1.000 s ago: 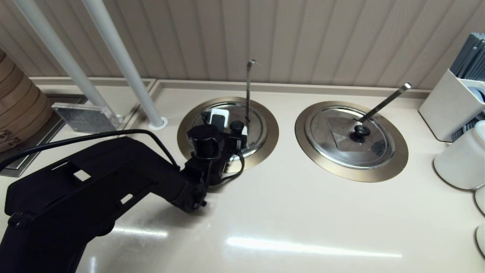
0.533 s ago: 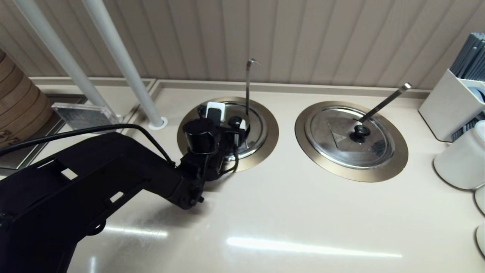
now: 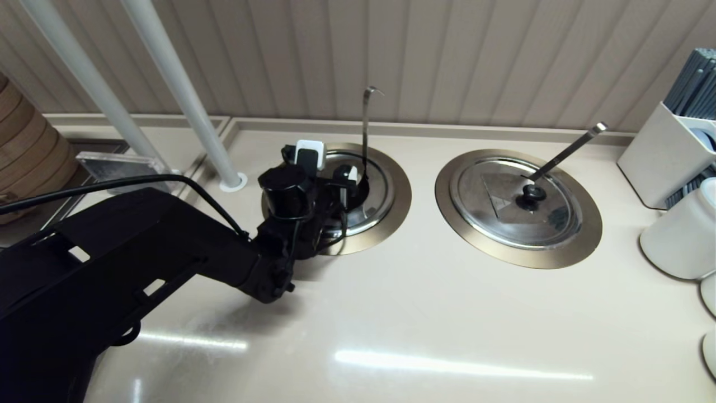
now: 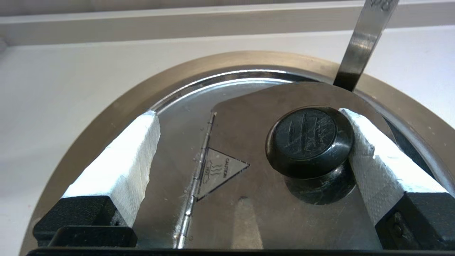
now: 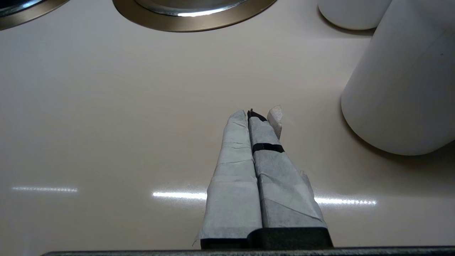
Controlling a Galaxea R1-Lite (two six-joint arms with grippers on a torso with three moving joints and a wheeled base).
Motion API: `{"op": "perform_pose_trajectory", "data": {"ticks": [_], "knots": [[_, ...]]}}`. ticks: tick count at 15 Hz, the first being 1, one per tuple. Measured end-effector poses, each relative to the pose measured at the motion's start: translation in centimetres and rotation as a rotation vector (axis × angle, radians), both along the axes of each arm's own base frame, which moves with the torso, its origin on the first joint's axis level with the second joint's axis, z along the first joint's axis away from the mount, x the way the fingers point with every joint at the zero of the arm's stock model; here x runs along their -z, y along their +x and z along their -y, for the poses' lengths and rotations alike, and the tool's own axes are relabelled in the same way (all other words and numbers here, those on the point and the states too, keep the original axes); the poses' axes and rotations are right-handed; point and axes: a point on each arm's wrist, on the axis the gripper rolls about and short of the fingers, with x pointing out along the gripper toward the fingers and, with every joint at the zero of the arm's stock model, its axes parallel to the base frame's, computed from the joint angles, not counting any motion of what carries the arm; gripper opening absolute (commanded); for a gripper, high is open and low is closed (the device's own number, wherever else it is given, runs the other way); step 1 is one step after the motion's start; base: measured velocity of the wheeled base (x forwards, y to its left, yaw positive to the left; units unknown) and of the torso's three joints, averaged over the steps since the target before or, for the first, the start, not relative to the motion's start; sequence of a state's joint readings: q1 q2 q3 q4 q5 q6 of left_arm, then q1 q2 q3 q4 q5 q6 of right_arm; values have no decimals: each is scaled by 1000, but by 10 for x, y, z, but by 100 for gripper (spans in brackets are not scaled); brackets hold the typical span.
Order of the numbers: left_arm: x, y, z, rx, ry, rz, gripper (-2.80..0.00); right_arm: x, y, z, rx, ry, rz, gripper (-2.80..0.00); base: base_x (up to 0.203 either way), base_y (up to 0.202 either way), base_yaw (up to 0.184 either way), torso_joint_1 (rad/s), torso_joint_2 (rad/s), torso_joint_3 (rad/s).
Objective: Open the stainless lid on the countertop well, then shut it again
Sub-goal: Open the lid
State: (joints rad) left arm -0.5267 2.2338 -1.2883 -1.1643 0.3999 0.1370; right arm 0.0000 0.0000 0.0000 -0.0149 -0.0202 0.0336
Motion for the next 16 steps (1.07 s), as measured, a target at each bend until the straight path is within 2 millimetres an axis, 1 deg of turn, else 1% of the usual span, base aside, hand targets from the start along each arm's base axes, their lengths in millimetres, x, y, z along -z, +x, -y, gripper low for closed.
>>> {"op": "perform_pose_trajectory", "data": {"ticks": [4,16], "knots": [[-7,2,-9,-18,-6,14,0,0,0,0,1,0,0,-280,0,0,0,0,0,0],[-20,13,-41,-91,4,45,0,0,0,0,0,0,0,-280,0,0,0,0,0,0]]}}
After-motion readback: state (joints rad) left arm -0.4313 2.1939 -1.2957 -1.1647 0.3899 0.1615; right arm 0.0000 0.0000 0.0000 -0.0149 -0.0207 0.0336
